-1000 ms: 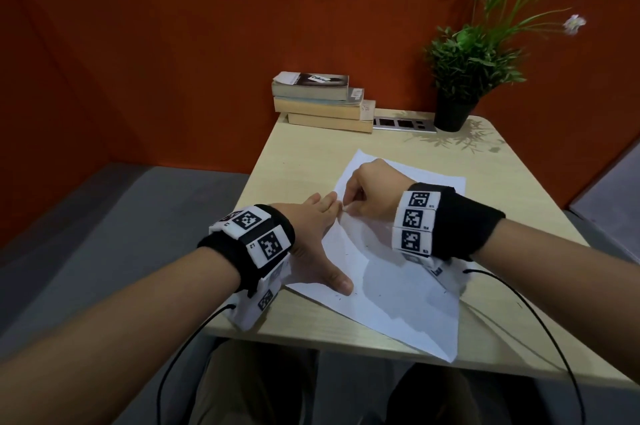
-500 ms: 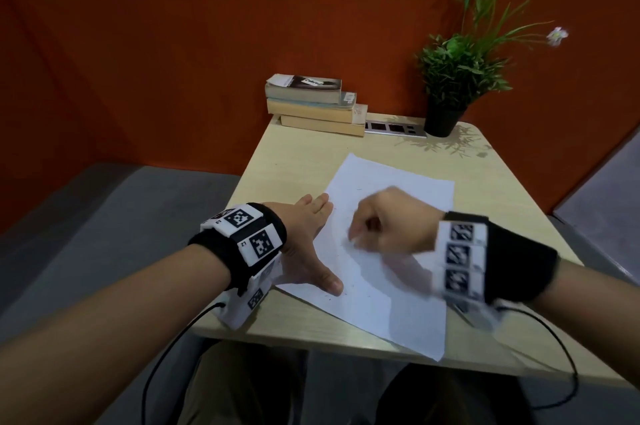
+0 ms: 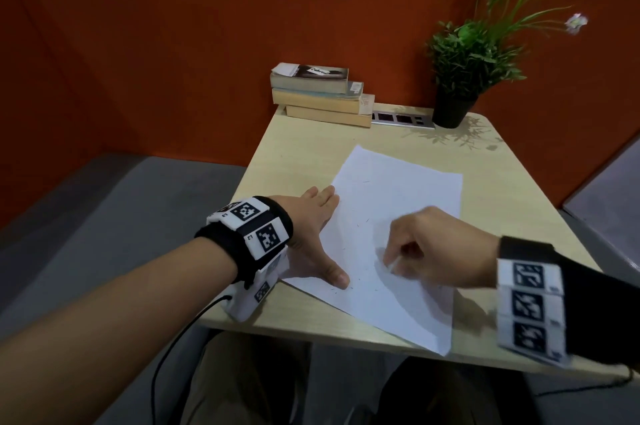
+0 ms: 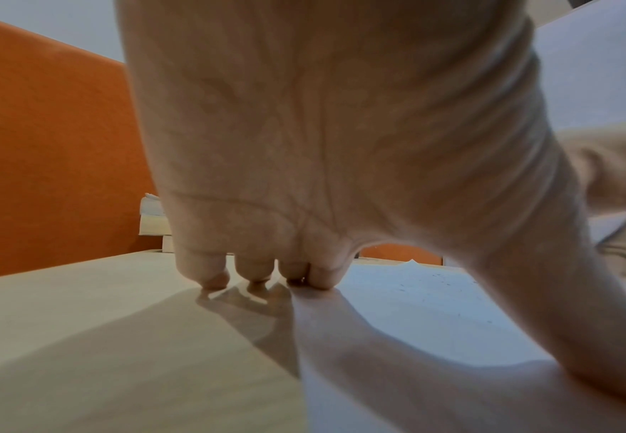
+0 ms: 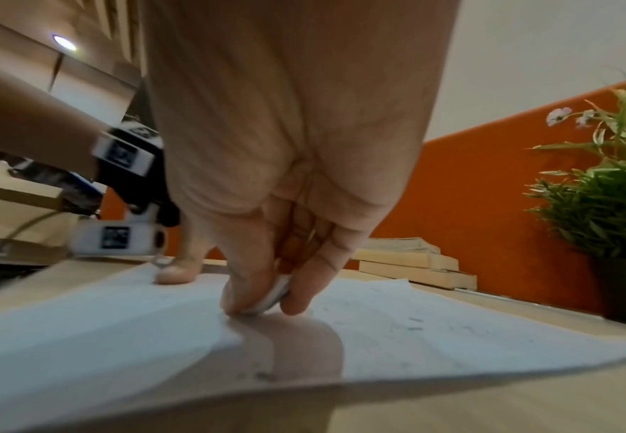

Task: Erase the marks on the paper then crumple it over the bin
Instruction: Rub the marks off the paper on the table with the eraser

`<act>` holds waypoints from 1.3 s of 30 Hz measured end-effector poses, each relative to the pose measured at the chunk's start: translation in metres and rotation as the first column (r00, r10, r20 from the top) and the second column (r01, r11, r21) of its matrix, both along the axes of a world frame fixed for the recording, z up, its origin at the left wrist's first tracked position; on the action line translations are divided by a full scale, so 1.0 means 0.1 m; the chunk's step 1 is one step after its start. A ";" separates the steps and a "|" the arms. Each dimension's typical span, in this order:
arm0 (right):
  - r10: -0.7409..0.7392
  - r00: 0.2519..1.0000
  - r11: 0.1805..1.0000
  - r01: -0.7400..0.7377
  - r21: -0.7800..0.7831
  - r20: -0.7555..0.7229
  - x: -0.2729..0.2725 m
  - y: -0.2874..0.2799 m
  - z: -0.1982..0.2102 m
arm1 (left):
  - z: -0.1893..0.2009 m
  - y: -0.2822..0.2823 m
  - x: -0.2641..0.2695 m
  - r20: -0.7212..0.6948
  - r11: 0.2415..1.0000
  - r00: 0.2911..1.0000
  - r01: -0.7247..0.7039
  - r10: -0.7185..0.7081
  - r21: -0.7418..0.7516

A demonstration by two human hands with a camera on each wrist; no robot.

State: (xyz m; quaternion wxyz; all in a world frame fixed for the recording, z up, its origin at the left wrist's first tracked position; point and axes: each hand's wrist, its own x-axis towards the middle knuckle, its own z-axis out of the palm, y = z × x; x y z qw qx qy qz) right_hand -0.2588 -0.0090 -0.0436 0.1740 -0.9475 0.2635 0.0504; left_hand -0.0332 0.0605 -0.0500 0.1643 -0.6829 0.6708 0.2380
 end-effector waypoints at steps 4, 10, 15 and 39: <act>0.072 0.994 0.996 -0.066 0.067 -0.082 -0.12 0.05 0.07 | 0.02 0.00 0.00 0.000 1.000 1.000 0.000 0.000 0.001; -0.104 0.988 0.993 0.110 -0.051 0.110 0.49 -0.44 0.06 | 0.04 0.00 0.00 -0.013 1.000 1.000 -0.006 0.006 -0.009; -0.205 0.966 0.972 0.219 -0.082 0.155 0.95 -0.69 -0.01 | 0.04 0.01 0.00 -0.009 1.000 1.000 -0.004 0.004 -0.016; -0.157 0.985 0.984 0.162 -0.074 0.069 0.74 -0.41 0.04 | 0.00 0.01 -0.01 -0.002 1.000 1.000 -0.011 0.011 -0.006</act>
